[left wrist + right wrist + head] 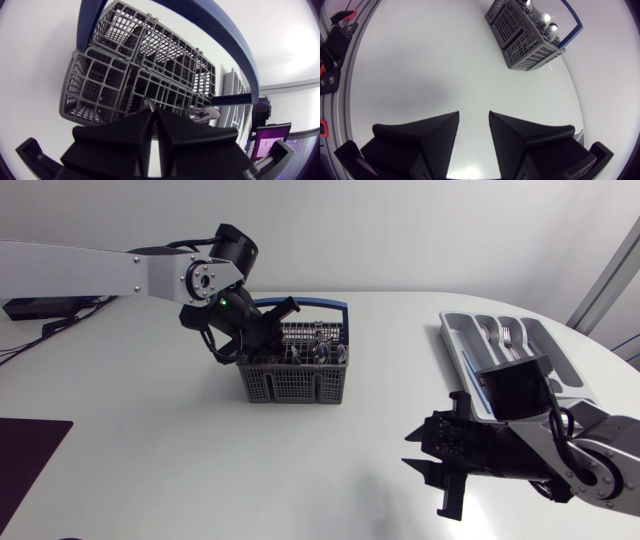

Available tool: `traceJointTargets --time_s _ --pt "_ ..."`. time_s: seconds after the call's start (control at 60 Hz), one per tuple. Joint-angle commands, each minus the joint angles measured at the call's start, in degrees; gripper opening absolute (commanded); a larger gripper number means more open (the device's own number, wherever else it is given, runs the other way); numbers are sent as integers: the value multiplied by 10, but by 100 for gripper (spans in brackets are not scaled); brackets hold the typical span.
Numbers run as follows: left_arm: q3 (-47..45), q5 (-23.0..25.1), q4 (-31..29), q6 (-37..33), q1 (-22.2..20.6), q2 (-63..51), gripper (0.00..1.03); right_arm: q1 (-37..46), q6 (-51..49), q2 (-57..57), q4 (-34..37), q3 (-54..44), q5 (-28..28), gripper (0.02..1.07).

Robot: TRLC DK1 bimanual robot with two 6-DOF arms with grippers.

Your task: Unload the cutlery basket into the drawer organizer.

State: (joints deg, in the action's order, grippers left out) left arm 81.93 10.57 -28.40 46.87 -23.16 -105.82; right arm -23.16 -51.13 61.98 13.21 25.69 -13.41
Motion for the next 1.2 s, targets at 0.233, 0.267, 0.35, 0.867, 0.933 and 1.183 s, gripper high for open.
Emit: traceJointTargets --time_s 0.233,0.267,0.35,0.867,0.933,1.183 --pt "-10 -7 -2 -17 5 9 4 0 8 2 -4 -17 4 49" --pt "-12 -7 -1 -18 4 12 4 0 8 2 -4 -17 5 49" --pt "-14 -7 0 -19 3 19 4 0 8 2 -4 -16 7 49" --pt "-29 15 5 -26 0 66 4 -14 10 -4 4 -7 17 49" --pt "-32 16 5 -26 0 72 4 -15 10 -4 4 -6 17 49" --pt "-34 16 9 -28 0 87 4 -20 12 -11 13 -5 22 49"
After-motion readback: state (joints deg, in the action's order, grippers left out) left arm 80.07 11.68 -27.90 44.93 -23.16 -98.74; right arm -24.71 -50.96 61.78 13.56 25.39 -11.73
